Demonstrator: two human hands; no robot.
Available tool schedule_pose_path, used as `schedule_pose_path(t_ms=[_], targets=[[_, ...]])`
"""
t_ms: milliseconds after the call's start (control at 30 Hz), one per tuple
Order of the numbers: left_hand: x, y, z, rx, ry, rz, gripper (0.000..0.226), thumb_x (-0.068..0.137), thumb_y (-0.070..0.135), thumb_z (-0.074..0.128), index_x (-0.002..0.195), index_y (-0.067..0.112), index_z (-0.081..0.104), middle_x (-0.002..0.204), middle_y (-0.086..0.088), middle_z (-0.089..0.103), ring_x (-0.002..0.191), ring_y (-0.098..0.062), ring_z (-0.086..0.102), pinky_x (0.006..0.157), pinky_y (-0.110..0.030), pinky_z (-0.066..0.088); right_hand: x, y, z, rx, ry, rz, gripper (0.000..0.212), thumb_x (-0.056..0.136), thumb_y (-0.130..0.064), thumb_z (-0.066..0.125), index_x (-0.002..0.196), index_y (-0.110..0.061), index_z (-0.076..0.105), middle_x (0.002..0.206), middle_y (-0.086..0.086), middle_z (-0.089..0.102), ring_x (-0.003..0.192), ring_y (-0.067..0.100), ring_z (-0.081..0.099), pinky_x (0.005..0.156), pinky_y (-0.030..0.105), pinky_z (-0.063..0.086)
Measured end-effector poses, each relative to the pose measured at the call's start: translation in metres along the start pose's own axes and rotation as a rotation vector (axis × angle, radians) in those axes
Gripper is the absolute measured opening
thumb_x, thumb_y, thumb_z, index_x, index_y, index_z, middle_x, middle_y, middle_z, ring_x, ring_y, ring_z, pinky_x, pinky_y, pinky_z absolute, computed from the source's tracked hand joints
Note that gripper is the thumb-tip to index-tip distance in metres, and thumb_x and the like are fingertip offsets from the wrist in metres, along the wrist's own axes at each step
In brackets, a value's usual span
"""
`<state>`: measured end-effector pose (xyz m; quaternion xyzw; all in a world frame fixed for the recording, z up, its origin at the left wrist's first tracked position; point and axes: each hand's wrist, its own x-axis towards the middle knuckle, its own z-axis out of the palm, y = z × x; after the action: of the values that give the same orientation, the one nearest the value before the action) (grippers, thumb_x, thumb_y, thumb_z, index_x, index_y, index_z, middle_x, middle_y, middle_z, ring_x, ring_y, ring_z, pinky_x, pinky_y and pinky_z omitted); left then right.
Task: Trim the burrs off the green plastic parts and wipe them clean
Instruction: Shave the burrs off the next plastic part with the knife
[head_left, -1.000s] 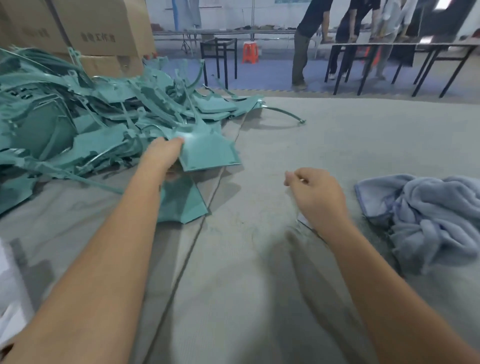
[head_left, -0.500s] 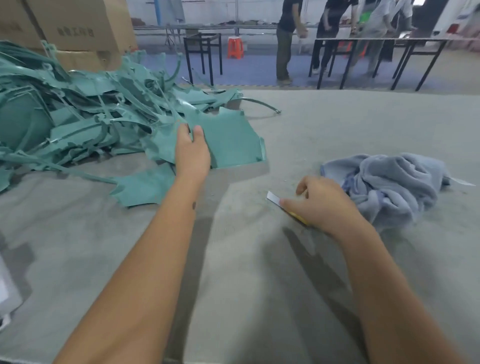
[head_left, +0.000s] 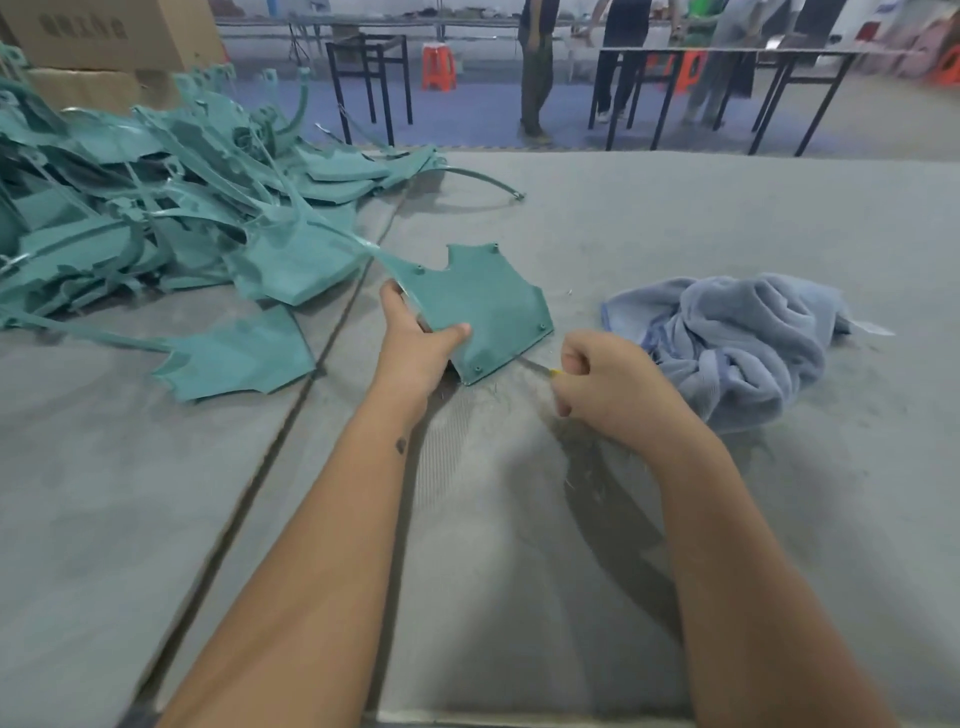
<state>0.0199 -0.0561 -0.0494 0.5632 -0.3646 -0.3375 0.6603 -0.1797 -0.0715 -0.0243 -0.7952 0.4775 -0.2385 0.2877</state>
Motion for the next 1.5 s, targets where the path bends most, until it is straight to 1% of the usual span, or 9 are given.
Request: schedule_pose_path(t_ms=[167,300,400,600,733,867,1267,1400,1500], targets=[[0.0,0.009,-0.009,-0.172,0.02,0.036,0.051,0.095,-0.005,0.051,0.135,0.024,0.038,0.094,0.017,0.073,0.09,-0.003,0.07,0.071,-0.026,0.059,0.01,-0.013,-0.003,0.505,0.145,0.067,0.017,0.076,-0.026,0.048,0.092,-0.033,0.048,0.049,-0.012,0.049,0.046,0.006,0.039,0.046,0.02,0.033],[-0.003,0.011,-0.009,-0.308,0.058,-0.087,0.042,0.104,0.016,0.042,0.139,0.037,0.038,0.112,0.017,0.067,0.102,-0.013,0.068,0.078,-0.043,0.059,0.029,-0.022,0.007,0.663,0.222,0.122,0.02,0.098,-0.02,0.046,0.091,-0.01,0.062,0.065,-0.01,0.04,0.056,0.004,0.033,0.056,0.022,0.026],[0.0,0.011,-0.007,-0.343,0.096,-0.157,0.035,0.106,0.023,0.036,0.133,0.046,0.035,0.121,0.015,0.062,0.11,-0.021,0.065,0.076,-0.052,0.058,0.034,-0.027,0.021,0.745,0.184,0.224,0.031,0.103,-0.036,0.039,0.091,-0.024,0.064,0.074,-0.013,0.04,0.064,-0.001,0.034,0.059,0.019,0.028],[0.0,0.009,-0.004,-0.472,0.043,-0.147,0.07,0.086,-0.011,0.06,0.131,0.037,0.036,0.121,-0.003,0.063,0.1,-0.026,0.069,0.063,-0.035,0.06,0.019,-0.024,0.033,0.646,0.2,0.047,0.02,0.098,-0.019,0.05,0.078,-0.019,0.049,0.067,-0.002,0.05,0.055,0.008,0.045,0.057,0.027,0.041],[-0.006,0.013,0.008,-0.493,-0.009,-0.17,0.032,0.087,-0.015,0.056,0.107,0.011,0.058,0.093,-0.004,0.074,0.084,-0.02,0.072,0.066,-0.024,0.057,0.012,-0.031,0.033,0.841,0.169,-0.027,0.018,0.097,-0.008,0.051,0.082,-0.016,0.053,0.054,0.002,0.053,0.041,0.01,0.04,0.042,0.022,0.034],[-0.007,0.014,0.013,-0.458,-0.11,-0.204,0.015,0.097,0.0,0.051,0.1,0.011,0.062,0.089,-0.004,0.076,0.083,-0.019,0.073,0.067,-0.03,0.059,0.017,-0.032,0.032,1.005,0.025,0.093,0.049,0.104,-0.036,0.033,0.077,-0.009,0.064,0.048,-0.003,0.039,0.041,0.009,0.025,0.043,0.023,0.016],[-0.004,0.016,0.015,-0.628,-0.07,-0.397,0.016,0.099,-0.001,0.043,0.093,0.001,0.058,0.066,-0.011,0.071,0.058,-0.022,0.07,0.049,-0.032,0.058,0.018,-0.025,0.052,0.577,0.019,-0.108,0.029,0.098,-0.014,0.054,0.07,-0.021,0.06,0.049,-0.006,0.046,0.046,0.009,0.037,0.051,0.023,0.034],[-0.002,0.018,0.014,-0.864,-0.078,-0.458,0.021,0.102,0.006,0.039,0.111,0.001,0.057,0.114,-0.02,0.066,0.095,-0.031,0.066,0.09,-0.045,0.053,0.019,-0.022,0.054,0.529,0.003,-0.105,0.029,0.097,-0.014,0.055,0.069,-0.02,0.063,0.048,-0.009,0.043,0.047,0.006,0.037,0.053,0.022,0.034],[-0.002,0.018,0.011,-0.994,-0.103,-0.416,0.025,0.103,0.009,0.038,0.112,-0.001,0.059,0.128,-0.019,0.06,0.123,-0.033,0.056,0.083,-0.042,0.054,0.018,-0.02,0.055,0.503,-0.008,-0.094,0.03,0.096,-0.016,0.056,0.067,-0.02,0.062,0.048,-0.01,0.044,0.048,0.005,0.038,0.053,0.019,0.035]])
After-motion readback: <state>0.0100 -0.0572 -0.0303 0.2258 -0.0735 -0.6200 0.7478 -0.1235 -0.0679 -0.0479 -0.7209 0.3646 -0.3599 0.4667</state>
